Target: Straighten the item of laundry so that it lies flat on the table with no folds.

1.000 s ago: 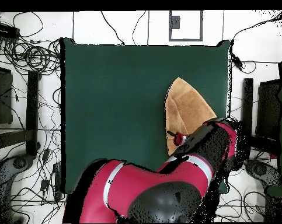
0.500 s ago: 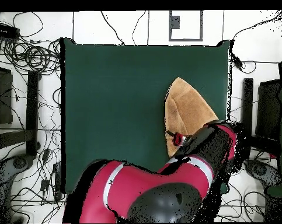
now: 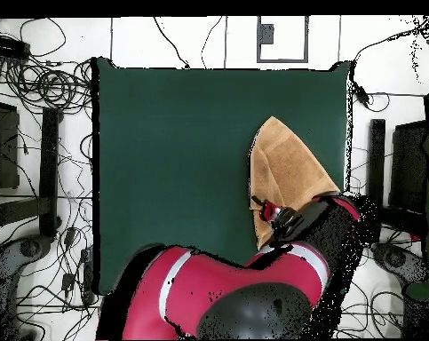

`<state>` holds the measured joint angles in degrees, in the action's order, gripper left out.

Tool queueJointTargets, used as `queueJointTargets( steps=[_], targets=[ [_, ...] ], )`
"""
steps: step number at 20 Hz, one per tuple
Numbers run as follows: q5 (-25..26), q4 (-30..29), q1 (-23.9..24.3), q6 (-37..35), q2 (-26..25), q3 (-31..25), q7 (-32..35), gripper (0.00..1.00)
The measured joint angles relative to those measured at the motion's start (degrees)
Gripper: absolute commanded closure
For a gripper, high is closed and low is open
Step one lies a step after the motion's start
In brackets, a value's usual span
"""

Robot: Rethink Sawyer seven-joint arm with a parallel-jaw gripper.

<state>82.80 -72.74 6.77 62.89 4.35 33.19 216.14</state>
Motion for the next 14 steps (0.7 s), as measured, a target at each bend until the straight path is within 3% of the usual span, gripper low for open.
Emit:
queueJointTargets(
  steps=[5,14],
  targets=[
    [-5.4,-2.7,0.8,-1.0,0.5,-0.5,0.0,0.00],
    [-6.0,-3.5,1.2,-1.0,1.1,-1.1,0.0,0.00]
  ],
)
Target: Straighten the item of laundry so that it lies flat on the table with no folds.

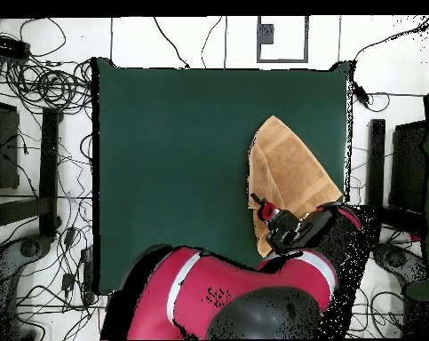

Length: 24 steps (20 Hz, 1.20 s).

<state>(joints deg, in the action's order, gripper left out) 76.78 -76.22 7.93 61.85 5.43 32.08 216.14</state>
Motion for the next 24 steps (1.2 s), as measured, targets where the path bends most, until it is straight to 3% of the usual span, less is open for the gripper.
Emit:
queueJointTargets(
  steps=[24],
  targets=[
    [4.3,0.3,-1.6,0.0,0.3,-0.3,0.0,0.00]
  ],
)
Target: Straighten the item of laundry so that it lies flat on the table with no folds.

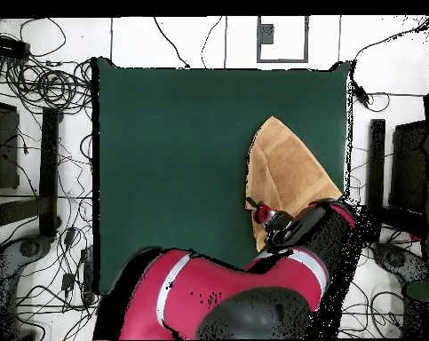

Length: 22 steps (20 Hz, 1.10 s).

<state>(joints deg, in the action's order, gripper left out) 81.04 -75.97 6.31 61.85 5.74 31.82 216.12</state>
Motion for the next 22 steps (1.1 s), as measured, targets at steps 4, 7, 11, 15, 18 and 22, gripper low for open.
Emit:
queueJointTargets(
  steps=[4,7,11,15,18,22],
  targets=[
    [0.3,0.0,-0.1,0.0,0.1,-0.1,0.0,0.00],
    [0.6,0.0,-0.1,0.0,0.2,-0.4,0.0,0.00],
    [0.7,0.0,0.3,0.0,0.5,-1.1,0.0,0.00],
    [0.6,-0.1,1.0,0.0,0.7,-1.8,0.0,0.00],
    [-0.8,-0.2,2.3,0.1,0.8,-2.6,0.0,0.00],
    [-4.5,-0.9,4.3,0.2,0.8,-3.6,0.0,0.00]
  ],
)
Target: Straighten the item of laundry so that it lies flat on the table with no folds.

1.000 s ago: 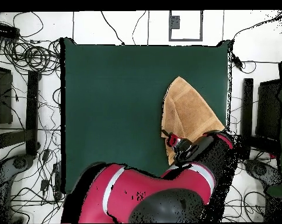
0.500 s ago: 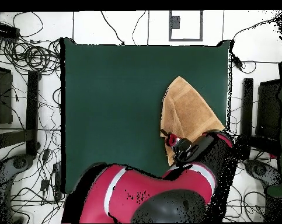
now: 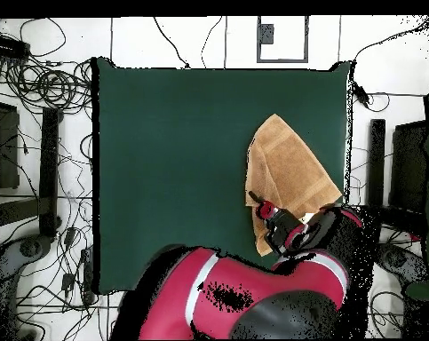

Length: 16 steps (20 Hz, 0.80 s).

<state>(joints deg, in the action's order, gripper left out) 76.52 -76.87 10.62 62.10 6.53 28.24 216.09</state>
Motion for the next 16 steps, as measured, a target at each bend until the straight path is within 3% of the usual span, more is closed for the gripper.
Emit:
queueJointTargets(
  steps=[6,16],
  targets=[
    [-3.8,-1.5,1.2,0.6,0.0,-0.3,-0.1,0.00],
    [-5.9,-2.3,1.5,0.7,0.0,-0.5,-0.1,0.00]
  ],
)
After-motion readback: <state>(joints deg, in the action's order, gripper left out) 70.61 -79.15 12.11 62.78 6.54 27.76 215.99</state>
